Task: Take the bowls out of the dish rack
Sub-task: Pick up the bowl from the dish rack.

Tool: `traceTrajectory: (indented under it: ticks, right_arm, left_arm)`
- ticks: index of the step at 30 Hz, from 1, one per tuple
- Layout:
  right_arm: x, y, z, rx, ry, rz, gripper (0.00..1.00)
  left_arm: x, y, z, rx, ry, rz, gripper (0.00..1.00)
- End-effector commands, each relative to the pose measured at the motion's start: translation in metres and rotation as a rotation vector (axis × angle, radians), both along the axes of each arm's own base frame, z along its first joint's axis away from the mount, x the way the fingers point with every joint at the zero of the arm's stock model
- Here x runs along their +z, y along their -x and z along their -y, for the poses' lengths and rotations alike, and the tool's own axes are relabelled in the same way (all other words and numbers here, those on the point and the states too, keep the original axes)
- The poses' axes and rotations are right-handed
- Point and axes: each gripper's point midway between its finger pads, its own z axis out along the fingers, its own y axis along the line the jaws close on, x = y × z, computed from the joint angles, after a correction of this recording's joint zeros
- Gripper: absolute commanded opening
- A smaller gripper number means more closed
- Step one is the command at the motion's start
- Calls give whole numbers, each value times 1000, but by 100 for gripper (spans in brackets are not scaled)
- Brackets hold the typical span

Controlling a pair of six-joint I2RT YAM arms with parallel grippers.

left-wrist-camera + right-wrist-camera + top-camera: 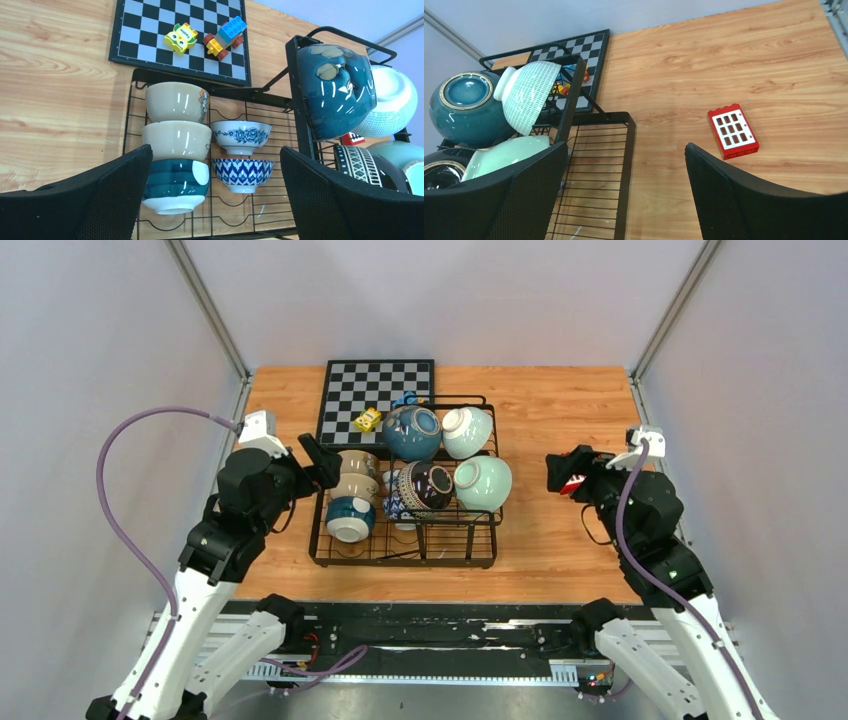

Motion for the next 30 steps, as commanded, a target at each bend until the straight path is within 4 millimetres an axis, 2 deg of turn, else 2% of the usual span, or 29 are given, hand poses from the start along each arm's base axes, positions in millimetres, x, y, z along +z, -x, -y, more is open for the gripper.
traceTrajectory:
  ticks: [1,3,5,7,9,11,14,16,19,21,22,25,30]
  right_arm:
    - [5,4,17,-81,6,58,91]
    - [11,8,17,-74,-22,82,94]
    - [21,14,-3,58,6,89,97]
    - [20,13,-15,120,24,19,98]
    - [14,10,-16,113,45,-82,98]
    - [19,7,-18,114,34,-102,98]
    - [38,1,-29,159,-57,-69,99]
    - [48,-7,-37,187,-144,-62,99]
    - [55,-21,-46,230,-301,-68,97]
    - [52,-26,-52,270,-420,-103,95]
    - [52,-23,-60,333,-501,-90,92]
    - [58,-7,-75,469,-568,-25,90]
    - [55,16,-83,559,-572,12,85]
  left_arm:
    - [5,3,-2,9,23,37,100]
    - [7,5,-5,20,24,58,100]
    - [10,6,-8,33,24,79,100]
    - [13,7,-8,25,27,100,100]
    - [16,7,-4,1,34,115,100]
    - [19,9,3,-41,37,127,100]
    - [17,11,8,-78,36,133,100]
    - [15,12,5,-60,39,141,100]
    - [10,11,-8,18,52,143,100]
    - [8,12,-11,41,64,146,100]
    - [3,14,-10,28,62,150,100]
    - [-1,17,-9,17,60,144,100]
    - [-3,23,13,-121,62,167,100]
